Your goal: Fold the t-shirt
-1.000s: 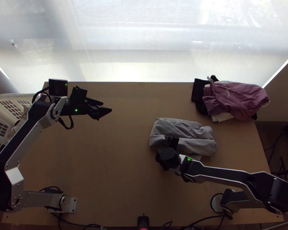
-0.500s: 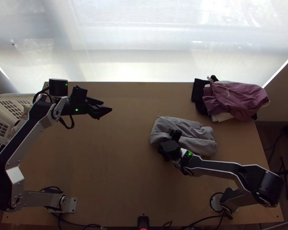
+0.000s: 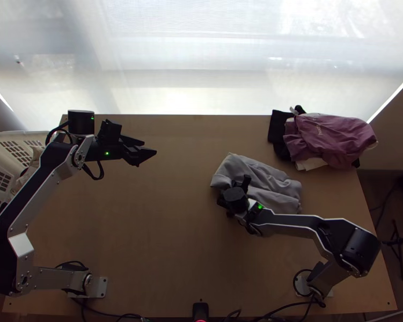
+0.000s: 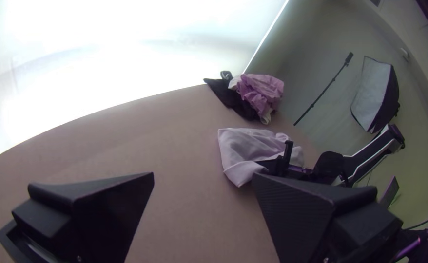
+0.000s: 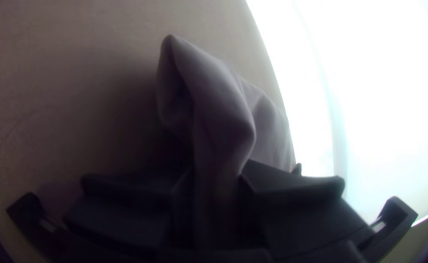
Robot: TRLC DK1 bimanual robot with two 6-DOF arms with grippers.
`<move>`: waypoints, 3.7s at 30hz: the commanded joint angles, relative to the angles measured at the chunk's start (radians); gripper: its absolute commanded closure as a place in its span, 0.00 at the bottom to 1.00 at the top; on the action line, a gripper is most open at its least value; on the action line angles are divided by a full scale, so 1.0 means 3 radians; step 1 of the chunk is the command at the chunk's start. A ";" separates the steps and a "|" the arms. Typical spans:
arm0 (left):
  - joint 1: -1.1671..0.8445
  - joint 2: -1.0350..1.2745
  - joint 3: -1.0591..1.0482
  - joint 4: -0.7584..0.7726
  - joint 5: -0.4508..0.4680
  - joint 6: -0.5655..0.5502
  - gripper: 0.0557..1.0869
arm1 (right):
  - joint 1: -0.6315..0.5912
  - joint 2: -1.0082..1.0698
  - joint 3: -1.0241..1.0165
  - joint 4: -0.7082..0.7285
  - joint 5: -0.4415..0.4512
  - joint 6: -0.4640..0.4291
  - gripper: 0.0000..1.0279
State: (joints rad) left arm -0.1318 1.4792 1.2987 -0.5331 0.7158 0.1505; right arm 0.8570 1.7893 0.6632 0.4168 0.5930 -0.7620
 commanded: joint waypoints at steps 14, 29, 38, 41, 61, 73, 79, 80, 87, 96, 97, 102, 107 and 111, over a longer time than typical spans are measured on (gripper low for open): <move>0.0112 0.0111 0.0396 -0.0186 -0.0014 -0.0369 0.05 | -0.0479 -0.0590 0.1098 0.0221 0.0094 -0.0477 0.97; 0.0214 0.0213 0.0493 -0.0391 -0.0510 -0.0445 0.05 | -0.1404 0.0003 0.2688 0.0201 -0.0064 -0.0375 0.97; 0.0245 0.0239 0.0436 -0.0411 -0.0714 -0.0420 0.05 | -0.1655 0.0622 0.3445 0.0170 -0.0197 -0.0349 0.97; 0.0245 0.0239 0.0447 -0.0417 -0.0735 -0.0420 0.05 | -0.1665 0.0678 0.3567 0.0145 -0.0228 -0.0334 0.97; 0.0245 0.0285 0.0406 -0.0427 -0.0750 -0.0389 0.05 | -0.2146 0.0765 0.3792 -0.0505 -0.0386 0.0597 0.97; 0.0092 0.0377 0.0329 -0.0381 -0.0995 -0.0287 0.05 | -0.3537 0.0596 0.3337 -0.2059 -0.2386 0.2867 0.97; 0.0025 0.0362 0.0222 -0.0345 -0.1031 -0.0287 0.05 | -0.4247 0.0903 0.3261 -0.2299 -0.3521 0.3644 0.97; 0.0000 0.0357 0.0217 -0.0345 -0.1067 -0.0277 0.05 | -0.4319 0.0903 0.3194 -0.2294 -0.3608 0.3675 0.97; -0.0098 0.0341 0.0211 -0.0340 -0.1128 -0.0256 0.05 | -0.4534 0.0734 0.2744 -0.2126 -0.3976 0.4059 0.97; -0.0123 0.0295 0.0181 -0.0340 -0.1159 -0.0226 0.05 | -0.4554 0.0310 0.2402 -0.2033 -0.3853 0.3910 0.64; -0.0128 0.0290 0.0176 -0.0340 -0.1159 -0.0215 0.05 | -0.4559 0.0284 0.2402 -0.2033 -0.3848 0.3900 0.60; -0.0128 0.0254 0.0165 -0.0360 -0.1174 -0.0190 0.05 | -0.4580 -0.0074 0.2258 -0.2028 -0.3700 0.3726 0.36; -0.0128 0.0244 0.0140 -0.0365 -0.1185 -0.0154 0.05 | -0.4682 -0.0238 0.2146 -0.2033 -0.3362 0.3501 0.19; -0.0138 0.0213 0.0135 -0.0371 -0.1185 -0.0154 0.05 | -0.4764 -0.0493 0.2136 -0.2033 -0.3178 0.3256 0.19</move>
State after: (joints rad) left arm -0.1703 1.5543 1.3441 -0.6415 0.3614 0.0986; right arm -0.5400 1.7462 1.3281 -0.1955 -0.4435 0.3080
